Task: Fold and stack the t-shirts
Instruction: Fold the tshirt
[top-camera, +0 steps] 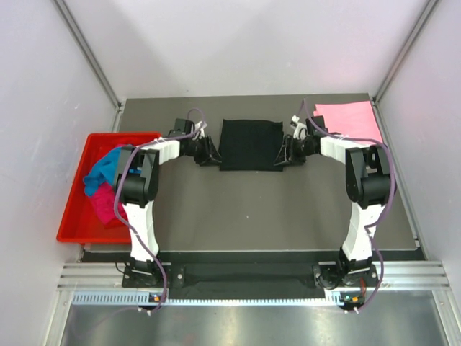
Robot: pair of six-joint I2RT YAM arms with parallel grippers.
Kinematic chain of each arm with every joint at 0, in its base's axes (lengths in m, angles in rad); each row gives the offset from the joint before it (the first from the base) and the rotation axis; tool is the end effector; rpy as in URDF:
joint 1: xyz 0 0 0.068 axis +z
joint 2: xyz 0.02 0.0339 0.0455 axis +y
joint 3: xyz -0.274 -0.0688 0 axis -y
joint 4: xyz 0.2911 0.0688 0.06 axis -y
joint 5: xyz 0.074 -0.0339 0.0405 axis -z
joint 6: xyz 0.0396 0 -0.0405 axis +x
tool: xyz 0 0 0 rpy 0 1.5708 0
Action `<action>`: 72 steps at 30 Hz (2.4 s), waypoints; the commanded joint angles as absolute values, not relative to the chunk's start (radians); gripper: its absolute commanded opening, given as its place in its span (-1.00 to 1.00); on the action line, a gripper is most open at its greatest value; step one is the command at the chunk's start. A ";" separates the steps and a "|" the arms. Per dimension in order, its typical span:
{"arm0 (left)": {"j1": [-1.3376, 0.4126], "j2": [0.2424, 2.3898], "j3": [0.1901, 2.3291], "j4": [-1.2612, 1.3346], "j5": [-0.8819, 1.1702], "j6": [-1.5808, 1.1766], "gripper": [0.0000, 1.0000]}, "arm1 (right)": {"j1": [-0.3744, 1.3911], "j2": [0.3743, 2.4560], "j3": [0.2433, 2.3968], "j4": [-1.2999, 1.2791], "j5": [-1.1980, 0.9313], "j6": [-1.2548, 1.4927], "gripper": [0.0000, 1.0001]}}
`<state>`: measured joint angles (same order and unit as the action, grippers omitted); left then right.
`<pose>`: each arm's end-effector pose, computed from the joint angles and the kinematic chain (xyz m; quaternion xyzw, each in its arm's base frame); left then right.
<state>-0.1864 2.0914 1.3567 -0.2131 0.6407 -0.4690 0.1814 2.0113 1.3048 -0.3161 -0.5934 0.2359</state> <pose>0.4616 -0.1111 0.1147 -0.0317 0.9080 -0.3774 0.1789 0.4415 0.1035 0.1268 -0.0540 0.9224 0.3290 0.1949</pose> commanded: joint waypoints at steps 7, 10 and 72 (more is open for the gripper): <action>-0.213 2.005 1.292 -0.120 0.683 -0.463 -0.20 | 0.189 1.936 1.230 -0.238 -0.623 0.213 -0.21; -0.215 1.994 1.295 -0.132 0.667 -0.457 -0.19 | 0.189 1.934 1.223 -0.230 -0.627 0.221 -0.26; -0.362 1.588 0.815 -0.288 0.509 -0.475 -0.67 | 0.242 1.396 0.609 -0.247 -0.519 0.345 -0.70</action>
